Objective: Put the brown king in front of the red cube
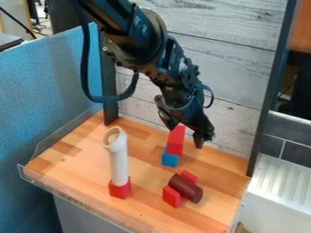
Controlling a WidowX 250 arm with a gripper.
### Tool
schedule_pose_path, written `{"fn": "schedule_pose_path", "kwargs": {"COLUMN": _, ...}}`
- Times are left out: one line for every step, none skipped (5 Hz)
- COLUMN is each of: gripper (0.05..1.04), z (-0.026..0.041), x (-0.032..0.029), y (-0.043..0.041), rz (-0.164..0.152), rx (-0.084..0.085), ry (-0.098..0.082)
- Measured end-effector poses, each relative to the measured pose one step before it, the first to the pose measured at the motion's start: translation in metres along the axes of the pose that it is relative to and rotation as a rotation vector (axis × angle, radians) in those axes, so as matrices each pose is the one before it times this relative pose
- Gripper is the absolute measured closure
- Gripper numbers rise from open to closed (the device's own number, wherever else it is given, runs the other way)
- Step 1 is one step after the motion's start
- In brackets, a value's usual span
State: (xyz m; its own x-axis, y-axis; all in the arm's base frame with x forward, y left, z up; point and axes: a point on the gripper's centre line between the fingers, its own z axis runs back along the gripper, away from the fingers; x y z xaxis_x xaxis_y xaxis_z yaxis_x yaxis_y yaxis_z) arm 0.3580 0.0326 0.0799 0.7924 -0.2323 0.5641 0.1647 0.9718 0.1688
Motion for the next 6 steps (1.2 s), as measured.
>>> {"fn": "schedule_pose_path", "kwargs": {"gripper": 0.083, "z": -0.00608, "x": -0.00725, "y": -0.00189, "rz": 0.0069, "rx": -0.0069, "ry": 0.0285}}
{"fn": "schedule_pose_path", "kwargs": {"gripper": 0.083, "z": -0.00142, "x": -0.00842, "y": -0.00289, "rz": 0.0661, "rx": 0.0142, "ry": 0.0590}}
{"fn": "schedule_pose_path", "kwargs": {"gripper": 0.083, "z": -0.00333, "x": -0.00836, "y": -0.00170, "rz": 0.0964, "rx": 0.0249, "ry": 0.0822}}
{"fn": "schedule_pose_path", "kwargs": {"gripper": 0.083, "z": 0.00054, "x": -0.00746, "y": -0.00200, "rz": 0.1604, "rx": 0.0229, "ry": 0.0525}}
{"fn": "schedule_pose_path", "kwargs": {"gripper": 0.083, "z": -0.00765, "x": -0.00622, "y": -0.00630, "rz": 0.1664, "rx": -0.0332, "ry": 0.0462}}
{"fn": "schedule_pose_path", "kwargs": {"gripper": 0.083, "z": -0.00820, "x": 0.00173, "y": 0.00340, "rz": 0.1847, "rx": -0.0206, "ry": -0.0089}}
